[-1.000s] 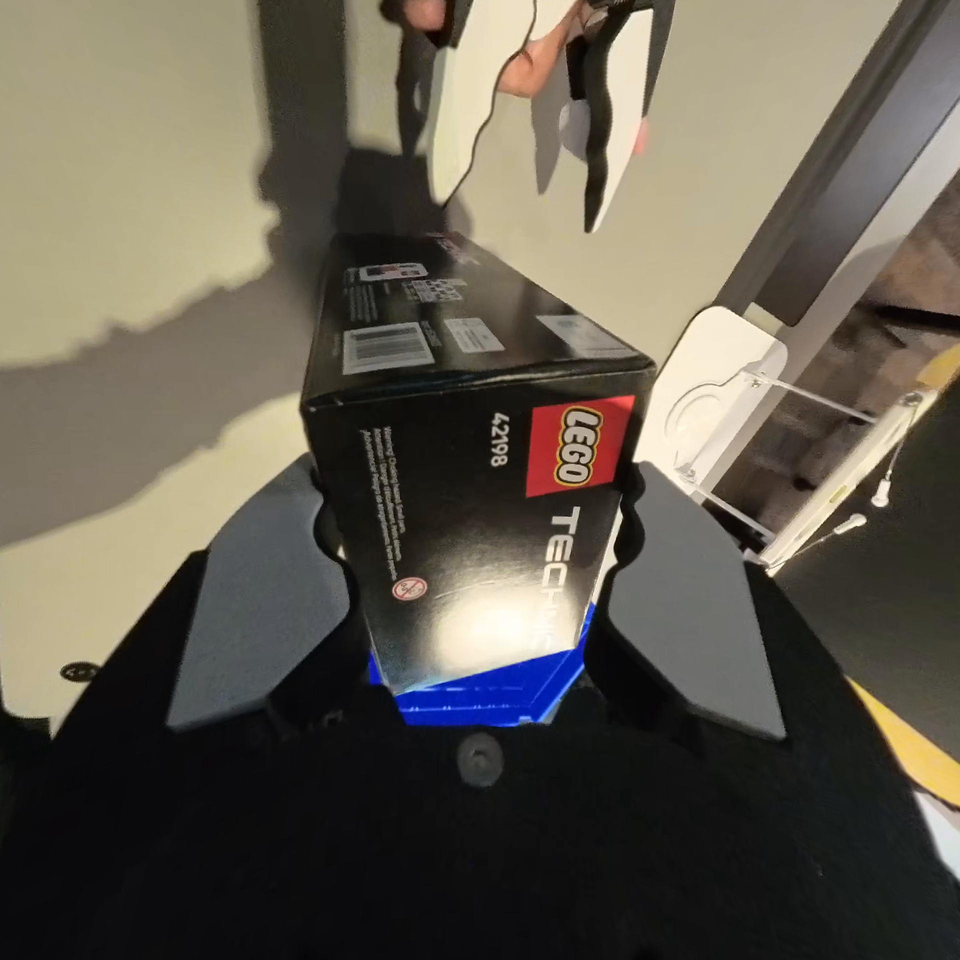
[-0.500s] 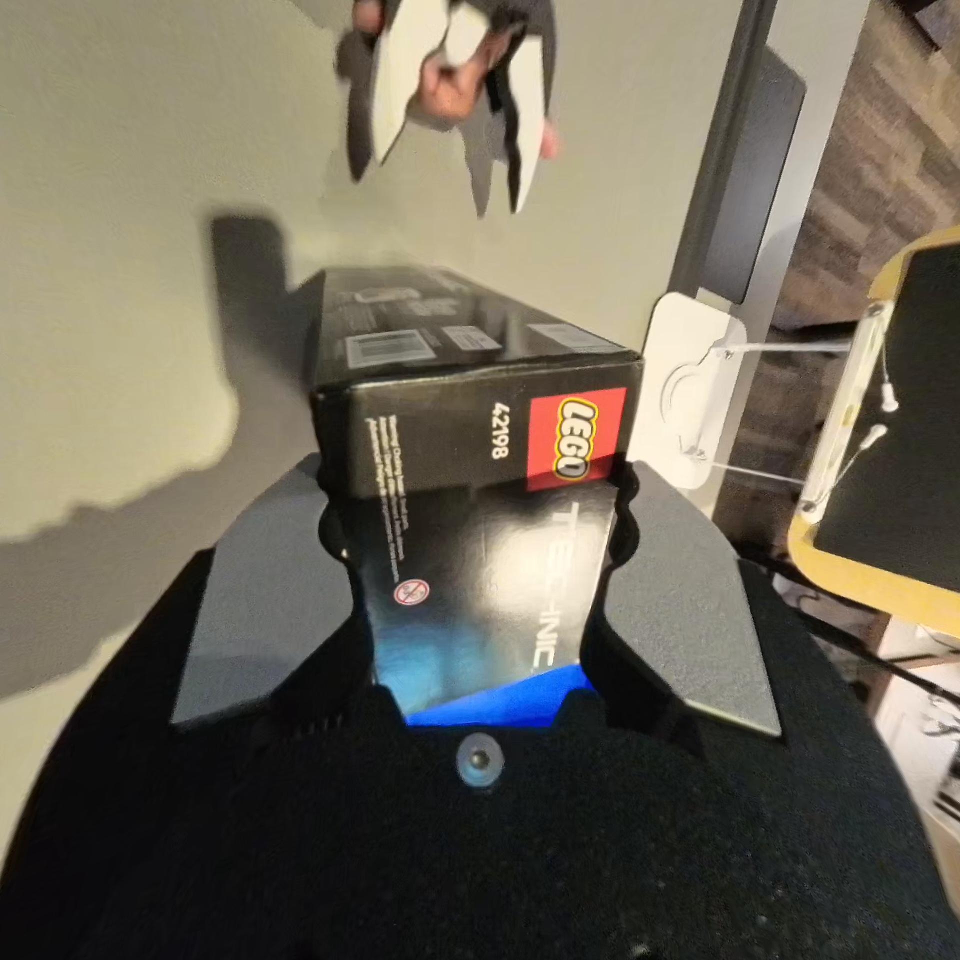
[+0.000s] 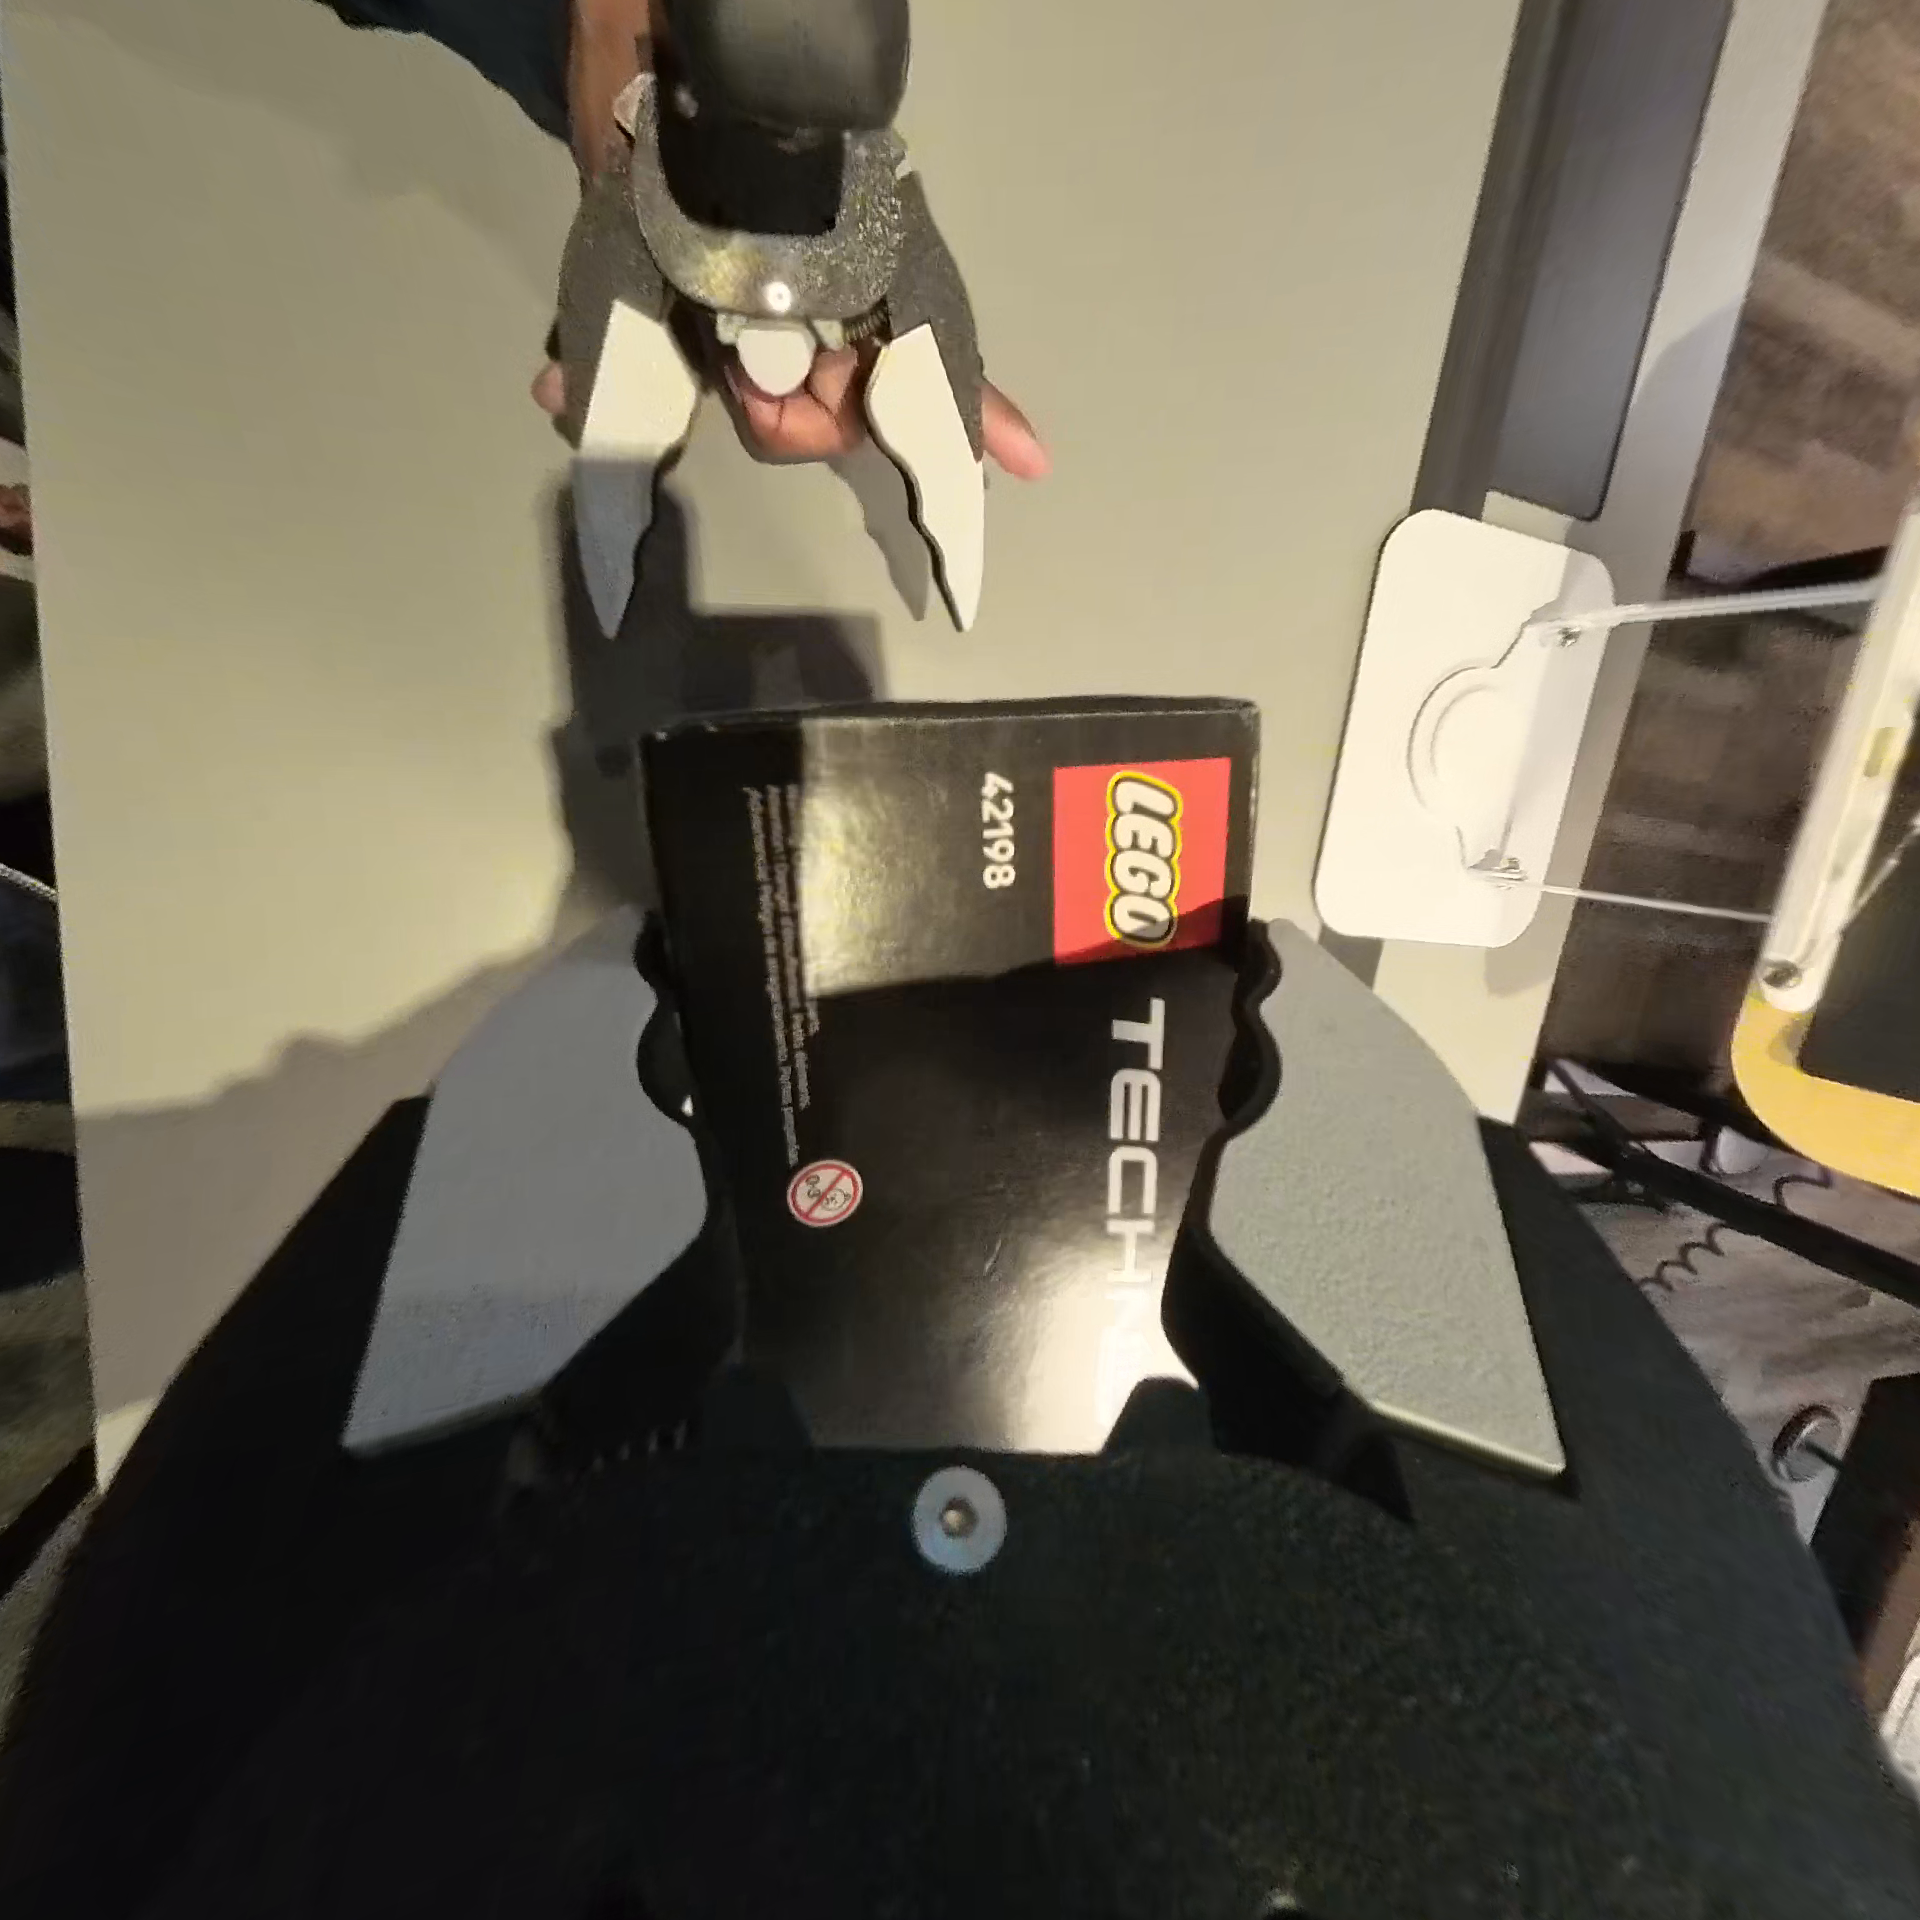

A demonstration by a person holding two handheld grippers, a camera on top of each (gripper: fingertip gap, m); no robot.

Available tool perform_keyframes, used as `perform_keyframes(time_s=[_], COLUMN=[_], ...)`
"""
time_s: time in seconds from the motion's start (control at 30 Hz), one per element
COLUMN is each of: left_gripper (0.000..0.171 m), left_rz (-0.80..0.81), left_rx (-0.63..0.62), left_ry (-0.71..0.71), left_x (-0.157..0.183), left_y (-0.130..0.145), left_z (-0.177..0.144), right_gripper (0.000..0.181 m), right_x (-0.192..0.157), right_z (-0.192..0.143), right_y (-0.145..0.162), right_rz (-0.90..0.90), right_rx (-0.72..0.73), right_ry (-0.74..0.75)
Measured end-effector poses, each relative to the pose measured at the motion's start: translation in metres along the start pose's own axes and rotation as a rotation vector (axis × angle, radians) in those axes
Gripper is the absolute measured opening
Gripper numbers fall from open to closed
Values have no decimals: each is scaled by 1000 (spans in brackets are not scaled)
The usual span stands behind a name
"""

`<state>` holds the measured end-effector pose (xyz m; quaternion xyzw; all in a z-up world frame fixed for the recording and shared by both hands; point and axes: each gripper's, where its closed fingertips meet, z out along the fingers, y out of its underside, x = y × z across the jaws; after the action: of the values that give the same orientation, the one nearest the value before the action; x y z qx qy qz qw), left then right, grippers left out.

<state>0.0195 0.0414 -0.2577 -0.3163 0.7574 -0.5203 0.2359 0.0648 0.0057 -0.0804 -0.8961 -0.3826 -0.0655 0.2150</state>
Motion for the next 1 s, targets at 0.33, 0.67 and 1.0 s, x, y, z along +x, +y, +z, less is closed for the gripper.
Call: perform_keyframes(time_s=[0.33, 0.67, 1.0], left_gripper=[131, 134, 133], left_rz=[-38, -35, -38], left_rx=[113, 64, 77], left_ry=[-33, -55, -71], left_x=[5, -7, -9], left_y=[-34, -59, -60], left_z=[35, 54, 55], right_gripper=[104, 105, 90], right_x=[0, -1, 3], right_z=[9, 10, -26], right_y=[-4, -9, -8], right_rz=[19, 41, 100], right_rx=[-104, -96, 77], right_ry=[-6, 7, 187])
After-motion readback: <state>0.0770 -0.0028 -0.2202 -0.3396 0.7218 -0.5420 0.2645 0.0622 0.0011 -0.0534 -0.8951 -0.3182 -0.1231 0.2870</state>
